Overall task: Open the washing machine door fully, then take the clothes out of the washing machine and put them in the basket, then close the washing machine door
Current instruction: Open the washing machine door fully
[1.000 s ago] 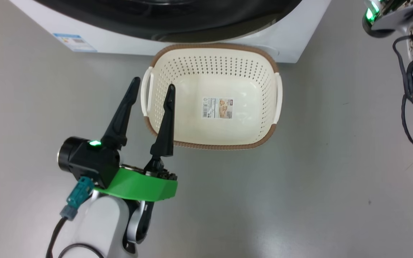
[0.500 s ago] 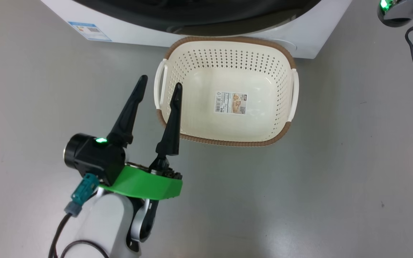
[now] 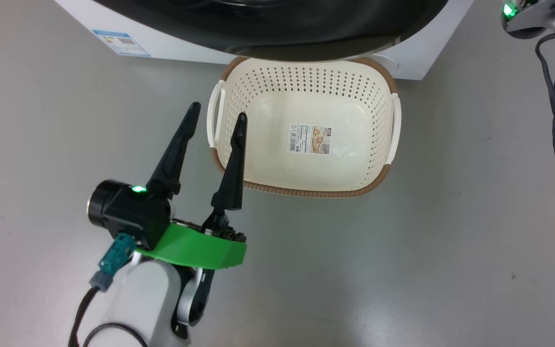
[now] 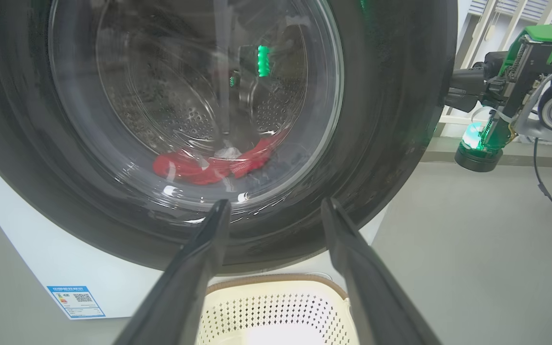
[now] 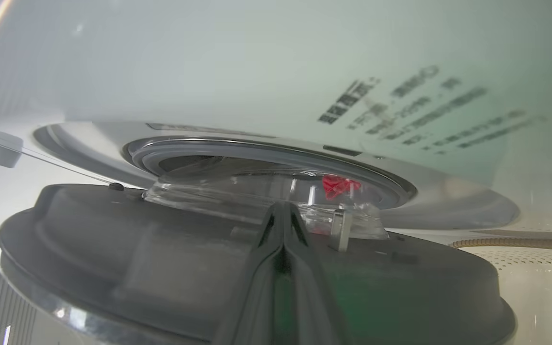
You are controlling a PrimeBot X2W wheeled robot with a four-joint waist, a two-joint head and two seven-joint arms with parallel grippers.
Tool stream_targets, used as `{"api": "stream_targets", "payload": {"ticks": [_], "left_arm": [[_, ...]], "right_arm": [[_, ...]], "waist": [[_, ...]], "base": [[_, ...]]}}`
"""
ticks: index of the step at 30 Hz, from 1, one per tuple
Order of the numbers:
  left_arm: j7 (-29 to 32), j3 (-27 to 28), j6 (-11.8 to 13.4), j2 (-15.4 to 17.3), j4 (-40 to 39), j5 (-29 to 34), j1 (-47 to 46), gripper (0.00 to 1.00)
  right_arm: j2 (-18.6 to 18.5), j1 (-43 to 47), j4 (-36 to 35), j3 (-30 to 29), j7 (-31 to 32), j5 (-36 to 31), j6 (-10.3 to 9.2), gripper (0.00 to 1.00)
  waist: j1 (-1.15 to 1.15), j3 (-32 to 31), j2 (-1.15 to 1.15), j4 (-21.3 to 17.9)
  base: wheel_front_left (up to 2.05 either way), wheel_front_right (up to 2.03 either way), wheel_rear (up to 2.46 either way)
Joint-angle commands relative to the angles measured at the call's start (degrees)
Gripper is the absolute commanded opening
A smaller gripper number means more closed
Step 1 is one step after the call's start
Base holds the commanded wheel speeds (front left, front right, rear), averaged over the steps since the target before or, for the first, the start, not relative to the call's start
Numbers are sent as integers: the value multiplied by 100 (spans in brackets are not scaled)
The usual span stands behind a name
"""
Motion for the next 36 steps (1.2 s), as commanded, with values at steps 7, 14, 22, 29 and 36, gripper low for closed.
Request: {"api": "stream_targets", "payload": {"ticks": [7,14,22,29,36], "left_arm": [[-44,247,16,110,-75,94,-13,100],[-44,390,44,110,-85,99,101,100],[-44,469,96,110,-87,116,244,100],[-44,513,112,110,-72,123,330,100],[-44,591,97,110,-58,151,417,100]], "right_arm": [[342,70,-212,249,154,-164,20,0],[489,302,-310,364,211,-178,20,0],[619,609,-421,569,290,-240,20,0],[703,775,-505,668,337,-218,20,0],[756,923,-575,812,348,-270,20,0]], "waist": [[0,-10,0,-151],[0,-88,0,-285],[0,-259,0,-416],[0,-379,0,-483],[0,-509,0,-544]], "base": [[0,0,0],[0,0,0],[0,0,0],[0,0,0],[0,0,0]]}}
